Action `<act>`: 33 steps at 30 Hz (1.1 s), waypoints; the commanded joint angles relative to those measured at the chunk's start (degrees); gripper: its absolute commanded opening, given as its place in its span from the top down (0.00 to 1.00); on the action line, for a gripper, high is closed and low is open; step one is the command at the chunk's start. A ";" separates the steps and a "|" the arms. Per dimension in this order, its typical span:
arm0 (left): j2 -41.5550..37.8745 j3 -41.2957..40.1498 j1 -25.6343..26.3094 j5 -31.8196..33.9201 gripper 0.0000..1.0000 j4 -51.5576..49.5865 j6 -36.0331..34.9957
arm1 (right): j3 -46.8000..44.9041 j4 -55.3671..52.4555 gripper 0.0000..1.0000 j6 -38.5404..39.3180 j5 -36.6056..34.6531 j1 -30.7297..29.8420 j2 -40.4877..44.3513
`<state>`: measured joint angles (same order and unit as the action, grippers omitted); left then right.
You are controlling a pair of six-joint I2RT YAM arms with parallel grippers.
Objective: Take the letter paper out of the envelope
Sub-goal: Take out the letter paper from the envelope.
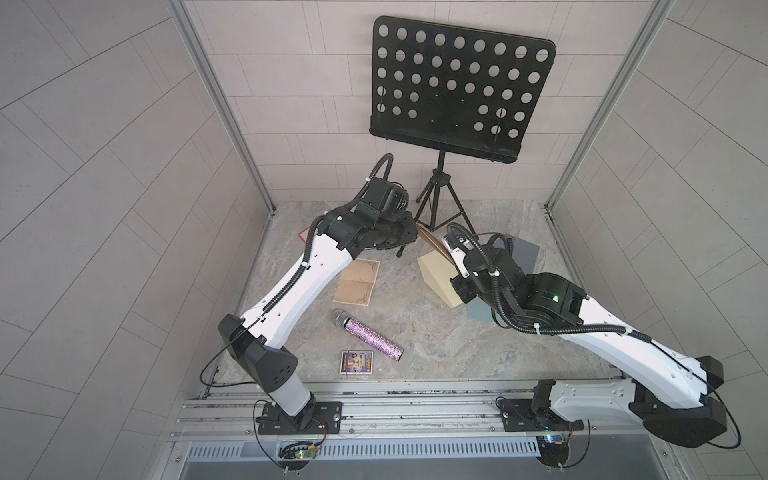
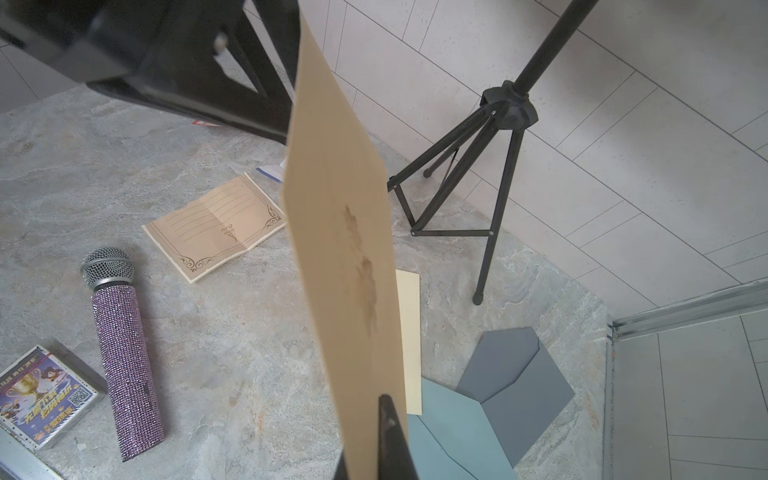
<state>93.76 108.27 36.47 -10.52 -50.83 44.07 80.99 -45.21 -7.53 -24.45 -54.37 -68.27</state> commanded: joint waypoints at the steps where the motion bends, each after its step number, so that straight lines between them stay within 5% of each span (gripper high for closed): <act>1: 1.15 -1.21 0.49 -1.25 0.73 -0.94 -0.05 | 1.49 3.22 1.00 -0.55 0.35 -0.65 0.25; 15: -0.88 -6.85 2.45 -3.02 0.72 3.52 4.97 | 1.85 3.75 1.00 -5.96 1.10 -0.24 -0.38; 26: -2.94 -12.16 2.58 -4.13 0.73 8.29 7.58 | -0.20 4.25 1.00 -15.21 9.39 3.42 2.20; 28: -3.37 -12.68 2.60 -4.02 0.78 8.71 7.36 | -0.80 4.60 1.00 -16.62 12.23 4.67 2.83; 31: -4.06 -12.37 2.63 -3.37 1.00 8.57 6.88 | -1.51 4.23 1.00 -19.51 17.02 7.36 3.22; 33: -4.04 -11.10 2.64 -2.77 1.00 7.16 6.26 | -2.38 4.16 1.00 -21.12 20.26 8.93 3.73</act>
<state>91.70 96.38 38.85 -14.81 -41.87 51.35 79.59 -42.44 -24.08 -9.65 -47.16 -66.46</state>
